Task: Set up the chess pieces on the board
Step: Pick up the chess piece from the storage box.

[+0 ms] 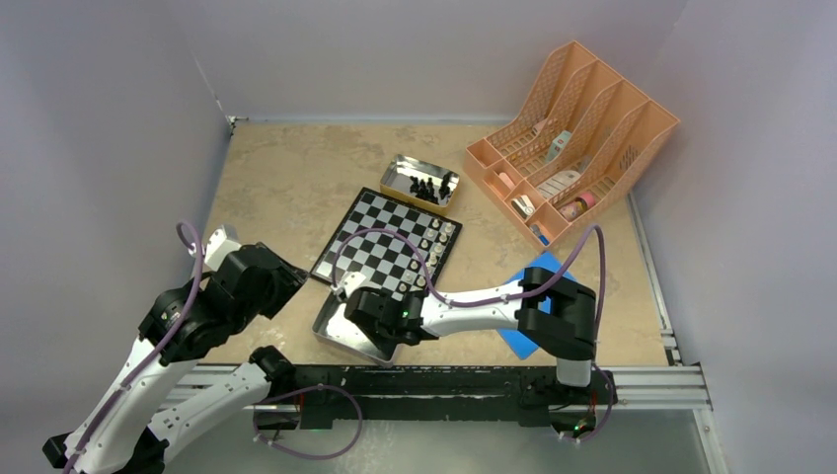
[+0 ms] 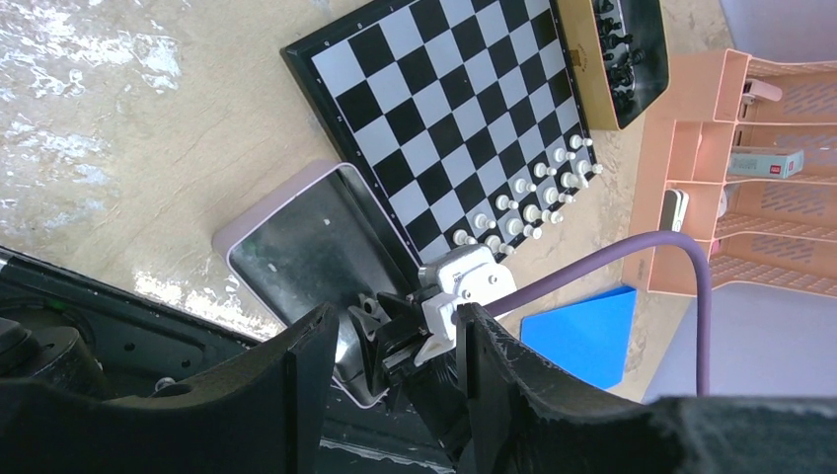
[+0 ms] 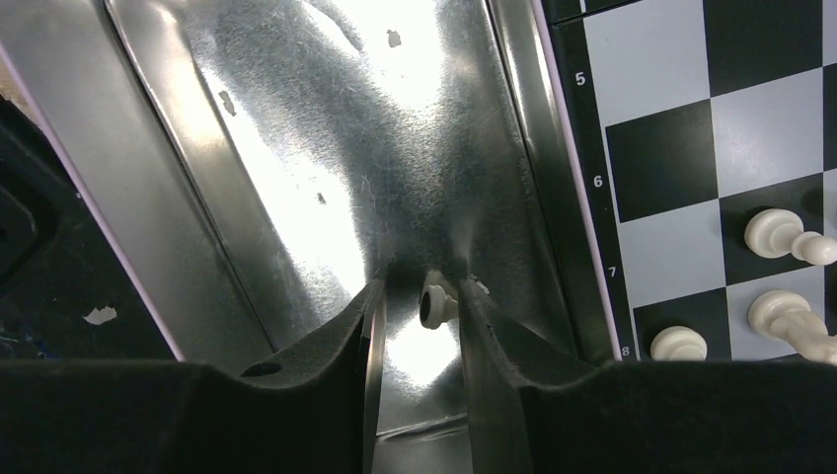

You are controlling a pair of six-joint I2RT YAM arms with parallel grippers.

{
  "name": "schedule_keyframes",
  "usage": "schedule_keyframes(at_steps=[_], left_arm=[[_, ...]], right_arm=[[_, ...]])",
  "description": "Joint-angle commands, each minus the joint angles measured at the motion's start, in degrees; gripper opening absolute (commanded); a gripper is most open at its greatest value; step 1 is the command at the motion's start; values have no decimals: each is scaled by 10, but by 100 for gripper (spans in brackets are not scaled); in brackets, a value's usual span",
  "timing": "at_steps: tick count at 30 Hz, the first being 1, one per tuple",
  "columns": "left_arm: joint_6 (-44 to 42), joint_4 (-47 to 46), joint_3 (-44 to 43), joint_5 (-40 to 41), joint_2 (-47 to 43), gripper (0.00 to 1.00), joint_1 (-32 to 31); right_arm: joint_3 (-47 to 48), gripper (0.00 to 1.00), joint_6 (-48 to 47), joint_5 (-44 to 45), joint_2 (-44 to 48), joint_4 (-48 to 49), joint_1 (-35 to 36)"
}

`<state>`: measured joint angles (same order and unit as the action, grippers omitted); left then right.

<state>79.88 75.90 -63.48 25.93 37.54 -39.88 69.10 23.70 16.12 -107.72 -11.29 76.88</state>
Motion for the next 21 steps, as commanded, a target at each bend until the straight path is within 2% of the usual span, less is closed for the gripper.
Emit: schedule_keyframes(at_steps=[1,11,21], left_arm=[[0,-25,0,-2,2,47,1],[-6,-26,-12,0,13,47,0],[-16,-15,-20,3,-1,47,0]], right_arm=[[2,37,-14,-4,36,-12,2],[36,34,70,34,61,-37,0],[53,36,66,61,31,-50,0]])
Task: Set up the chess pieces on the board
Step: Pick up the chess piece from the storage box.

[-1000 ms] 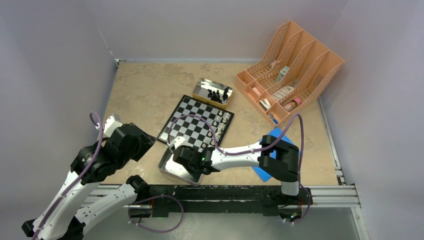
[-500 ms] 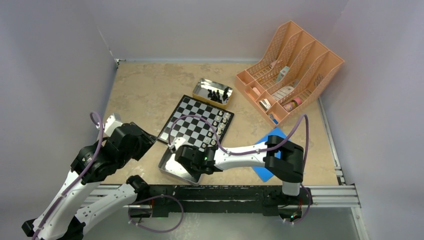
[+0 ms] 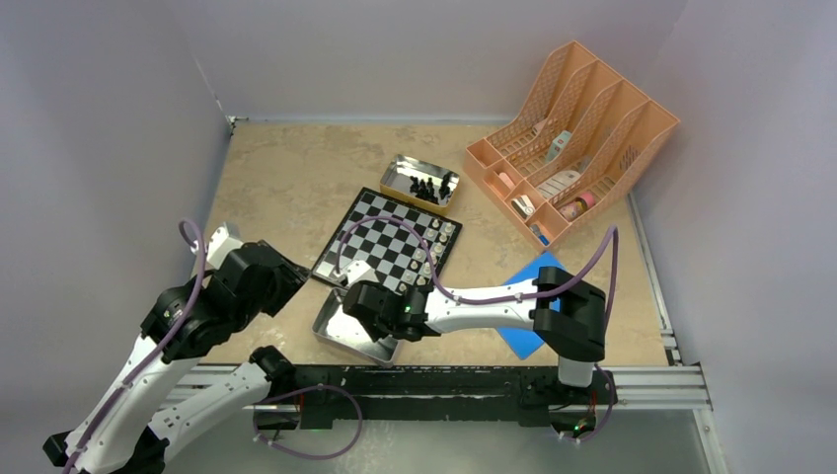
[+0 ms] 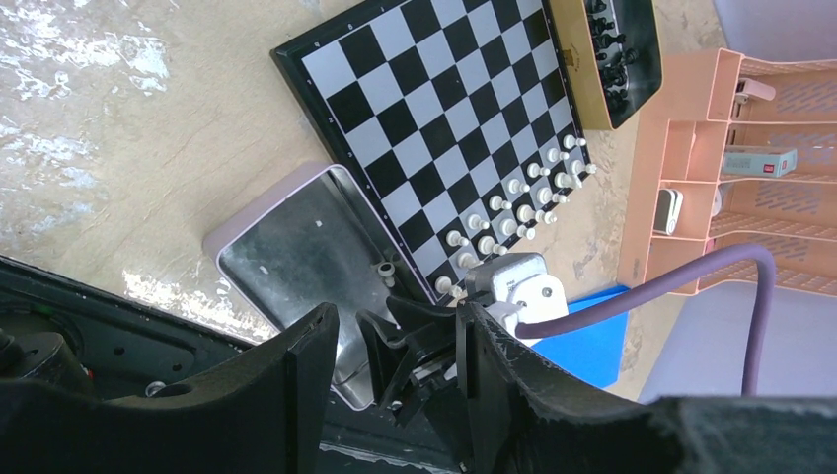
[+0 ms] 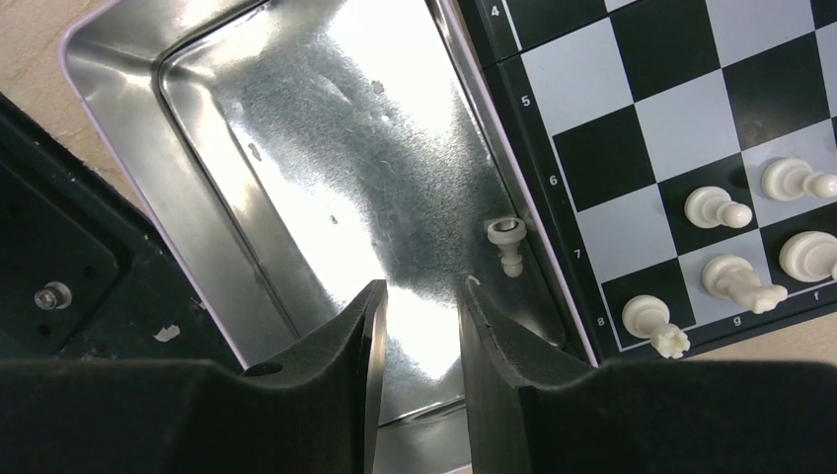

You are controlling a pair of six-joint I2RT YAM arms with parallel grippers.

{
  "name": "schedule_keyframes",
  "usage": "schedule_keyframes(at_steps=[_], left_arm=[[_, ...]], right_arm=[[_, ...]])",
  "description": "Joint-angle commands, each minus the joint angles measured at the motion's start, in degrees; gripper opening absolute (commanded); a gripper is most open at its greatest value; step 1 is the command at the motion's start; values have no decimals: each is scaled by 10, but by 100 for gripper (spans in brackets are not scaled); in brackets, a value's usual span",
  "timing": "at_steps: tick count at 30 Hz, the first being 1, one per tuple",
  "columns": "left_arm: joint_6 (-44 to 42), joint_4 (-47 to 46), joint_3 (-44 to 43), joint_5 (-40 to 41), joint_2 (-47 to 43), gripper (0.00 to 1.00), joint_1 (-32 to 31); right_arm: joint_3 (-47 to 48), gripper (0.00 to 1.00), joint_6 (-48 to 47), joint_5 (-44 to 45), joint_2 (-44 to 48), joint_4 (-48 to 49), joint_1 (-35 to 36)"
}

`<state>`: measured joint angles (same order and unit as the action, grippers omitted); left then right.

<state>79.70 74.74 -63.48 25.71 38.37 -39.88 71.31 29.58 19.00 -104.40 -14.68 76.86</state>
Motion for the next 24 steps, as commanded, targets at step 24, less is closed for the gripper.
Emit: schedule_keyframes(at_steps=[24], left_arm=[[-3,16,-22,7,-20,47,0]], right_arm=[[35,36,7,77,-47,-49,0]])
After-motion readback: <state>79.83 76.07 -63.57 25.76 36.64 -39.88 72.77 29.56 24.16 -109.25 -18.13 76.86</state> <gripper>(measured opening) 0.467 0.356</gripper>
